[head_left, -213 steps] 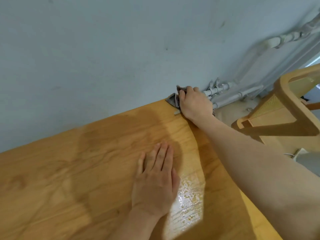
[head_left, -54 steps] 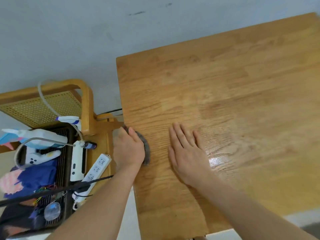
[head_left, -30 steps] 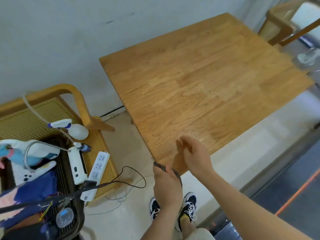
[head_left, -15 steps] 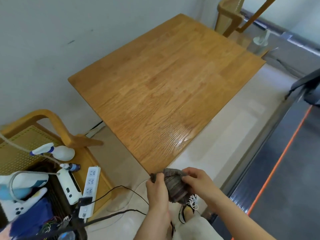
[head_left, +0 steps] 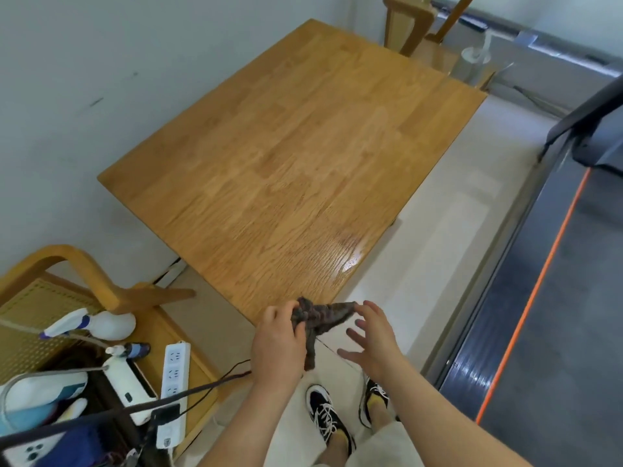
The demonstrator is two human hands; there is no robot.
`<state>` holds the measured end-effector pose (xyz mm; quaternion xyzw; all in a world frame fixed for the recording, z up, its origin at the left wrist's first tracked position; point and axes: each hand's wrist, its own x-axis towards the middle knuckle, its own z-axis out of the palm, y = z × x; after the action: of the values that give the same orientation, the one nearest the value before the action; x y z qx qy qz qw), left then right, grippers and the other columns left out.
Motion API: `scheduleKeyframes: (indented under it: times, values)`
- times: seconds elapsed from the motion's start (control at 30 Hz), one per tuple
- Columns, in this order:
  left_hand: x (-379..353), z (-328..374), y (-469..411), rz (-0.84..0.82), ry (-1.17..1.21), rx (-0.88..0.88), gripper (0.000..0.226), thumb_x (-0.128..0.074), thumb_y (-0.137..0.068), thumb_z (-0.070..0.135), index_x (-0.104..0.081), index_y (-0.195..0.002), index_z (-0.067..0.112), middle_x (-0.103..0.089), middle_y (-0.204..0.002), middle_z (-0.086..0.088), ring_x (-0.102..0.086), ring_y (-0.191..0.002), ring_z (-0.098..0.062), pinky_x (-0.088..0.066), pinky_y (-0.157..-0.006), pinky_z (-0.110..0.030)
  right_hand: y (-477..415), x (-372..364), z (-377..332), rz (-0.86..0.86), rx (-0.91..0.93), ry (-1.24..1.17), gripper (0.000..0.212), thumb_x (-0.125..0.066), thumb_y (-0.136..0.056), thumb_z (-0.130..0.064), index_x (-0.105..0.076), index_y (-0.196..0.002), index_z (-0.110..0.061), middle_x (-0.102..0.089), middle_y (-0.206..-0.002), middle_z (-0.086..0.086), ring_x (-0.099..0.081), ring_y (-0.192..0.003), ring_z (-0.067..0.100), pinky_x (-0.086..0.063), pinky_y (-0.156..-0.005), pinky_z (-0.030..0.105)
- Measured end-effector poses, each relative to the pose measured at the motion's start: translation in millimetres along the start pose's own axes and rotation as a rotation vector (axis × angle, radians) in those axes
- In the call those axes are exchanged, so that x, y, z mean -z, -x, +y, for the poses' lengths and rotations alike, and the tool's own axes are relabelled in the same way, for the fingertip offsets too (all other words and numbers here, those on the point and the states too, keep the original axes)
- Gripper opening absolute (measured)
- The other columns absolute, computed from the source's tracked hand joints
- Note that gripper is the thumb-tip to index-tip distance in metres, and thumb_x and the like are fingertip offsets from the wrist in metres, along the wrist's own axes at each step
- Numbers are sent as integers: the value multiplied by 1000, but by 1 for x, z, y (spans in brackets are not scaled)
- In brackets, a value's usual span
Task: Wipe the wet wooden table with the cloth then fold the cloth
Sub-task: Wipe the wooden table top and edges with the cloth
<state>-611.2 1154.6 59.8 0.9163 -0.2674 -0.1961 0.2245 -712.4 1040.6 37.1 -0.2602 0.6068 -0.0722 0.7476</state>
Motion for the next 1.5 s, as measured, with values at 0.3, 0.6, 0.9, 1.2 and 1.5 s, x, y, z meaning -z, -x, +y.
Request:
scheduleKeyframes:
  times: [0.3,0.6,0.9,1.2,1.5]
  values:
    - [13,-14,-18,-132,266,137,34,-58,-91,15,-61,-122,28,-60,-116,11,-52,-102,-4,-38,-84,-19,-22,-107,64,194,131,1,46,-45,-96,-43,-40,-133,-17,-59,-126,9,-59,-113,26,-48,-97,47]
    - [14,-16,-61,-172,-5,-49,38,-46,-96,25,-52,-134,26,-45,-122,5,-41,-118,-15,-37,-99,-29,-77,-101,-9,578,323,221,60,-26,-100,-50,-38,-138,-5,-52,-136,15,-51,-122,34,-44,-99,45]
    - [-8,14,-81,-159,-165,-272,44,-47,-93,10,-49,-137,15,-42,-139,-5,-36,-124,-22,-31,-100,-29,-74,-88,-29,559,488,293,50,-30,-102,-39,-40,-137,-6,-54,-129,13,-51,-120,31,-43,-98,40]
    - [-36,53,-132,-132,-238,-295,46,-52,-90,8,-51,-135,15,-44,-143,-13,-39,-128,-34,-37,-104,-50,-117,-71,-105,617,485,253,47,-31,-103,-35,-41,-138,-4,-51,-137,15,-47,-126,32,-39,-104,42]
    - [-90,155,-210,-54,-266,-378,45,-54,-94,17,-47,-138,20,-41,-148,-7,-37,-135,-30,-31,-106,-51,-201,-26,-263,726,518,321,45,-30,-104,-33,-44,-131,1,-55,-128,18,-52,-117,34,-41,-97,41]
